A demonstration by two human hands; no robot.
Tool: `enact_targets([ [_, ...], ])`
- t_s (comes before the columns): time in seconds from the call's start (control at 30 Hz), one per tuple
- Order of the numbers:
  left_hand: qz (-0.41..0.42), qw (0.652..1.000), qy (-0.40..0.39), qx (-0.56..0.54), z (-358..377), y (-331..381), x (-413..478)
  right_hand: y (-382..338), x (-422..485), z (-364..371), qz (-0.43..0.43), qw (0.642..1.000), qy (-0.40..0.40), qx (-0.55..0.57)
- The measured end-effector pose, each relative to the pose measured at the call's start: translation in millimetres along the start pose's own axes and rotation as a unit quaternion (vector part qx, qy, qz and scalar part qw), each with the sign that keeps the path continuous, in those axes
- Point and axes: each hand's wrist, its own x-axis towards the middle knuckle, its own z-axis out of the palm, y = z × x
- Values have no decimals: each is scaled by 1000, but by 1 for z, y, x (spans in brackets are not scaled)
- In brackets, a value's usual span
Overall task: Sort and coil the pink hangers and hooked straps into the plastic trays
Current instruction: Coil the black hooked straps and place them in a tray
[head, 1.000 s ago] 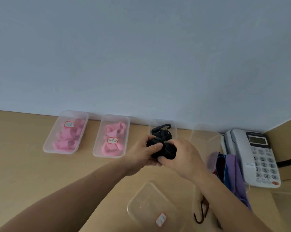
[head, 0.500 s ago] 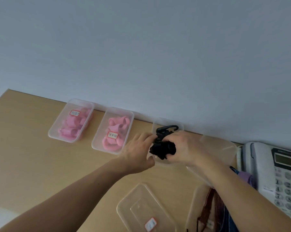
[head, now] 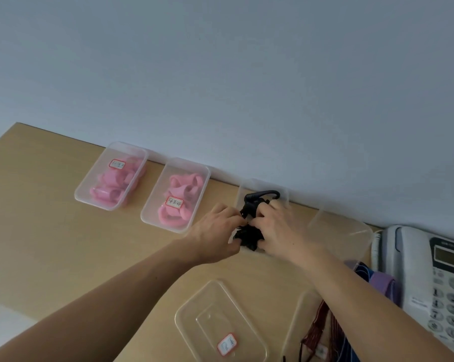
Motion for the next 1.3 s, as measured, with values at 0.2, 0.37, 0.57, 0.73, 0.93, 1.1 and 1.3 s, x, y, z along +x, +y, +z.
enact_targets([
  [0.2, -24, 998, 9, 51, -2, 5, 7, 0, -9, -1, 39, 996, 29, 75],
  [0.37, -12, 994, 25, 105, -2, 9, 7, 2, -26, 3, 59, 988, 105, 97],
  [0.57, -19, 994, 53, 94, 0, 17, 5, -1, -28, 7, 76, 983, 137, 101],
  [0.73, -47, 994, 21, 96, 9, 11, 8, 1, -27, 10, 94, 979, 139, 119],
  [0.93, -58, 994, 22, 90, 13, 14, 7, -3, -29, 14, 104, 978, 141, 116],
  [1.1, -57, 995, 41, 72, 6, 23, 0, -15, -38, 7, 106, 973, 168, 117],
  [1.3, -18, 996, 80, 43, -9, 21, -29, -52, -69, -7, 142, 948, 256, 127],
])
